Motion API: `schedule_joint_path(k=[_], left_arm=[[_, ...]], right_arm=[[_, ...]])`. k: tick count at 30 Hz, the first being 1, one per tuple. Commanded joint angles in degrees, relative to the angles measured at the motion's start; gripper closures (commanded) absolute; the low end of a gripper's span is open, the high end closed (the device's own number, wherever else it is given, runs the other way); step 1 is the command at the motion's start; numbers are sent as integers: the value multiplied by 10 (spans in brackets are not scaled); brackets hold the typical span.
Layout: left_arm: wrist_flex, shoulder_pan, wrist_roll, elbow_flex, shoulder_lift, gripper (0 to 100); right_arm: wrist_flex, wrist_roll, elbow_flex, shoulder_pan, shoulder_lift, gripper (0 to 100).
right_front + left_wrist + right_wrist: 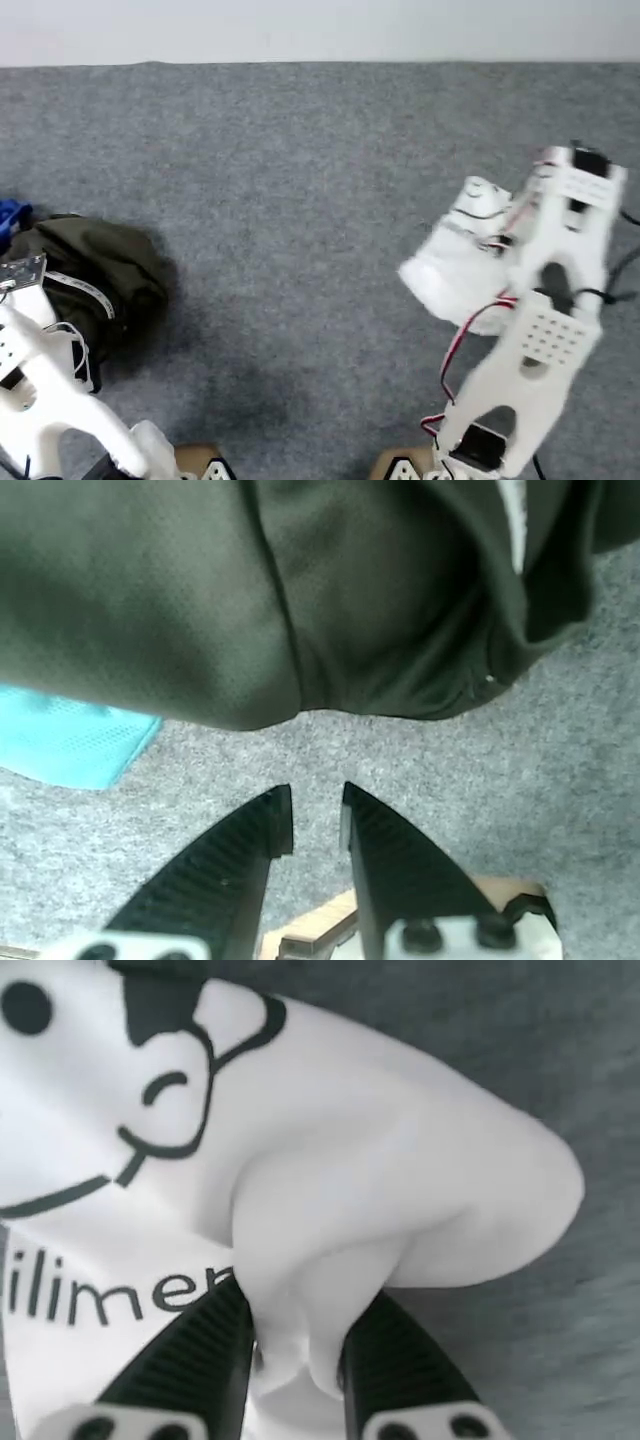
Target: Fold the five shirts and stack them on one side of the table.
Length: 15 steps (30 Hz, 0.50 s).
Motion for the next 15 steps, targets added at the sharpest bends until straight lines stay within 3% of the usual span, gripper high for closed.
schedule_joint_path(k=[1,7,15], left_arm=[[-7,4,3,-1,-11,907],[-7,4,3,-1,-11,907],[-7,4,3,0,-11,907]], right_arm=[[-15,130,-11,62,-53,990],[-122,307,-11,159,-51,990],[-206,356,-11,199,-45,956]])
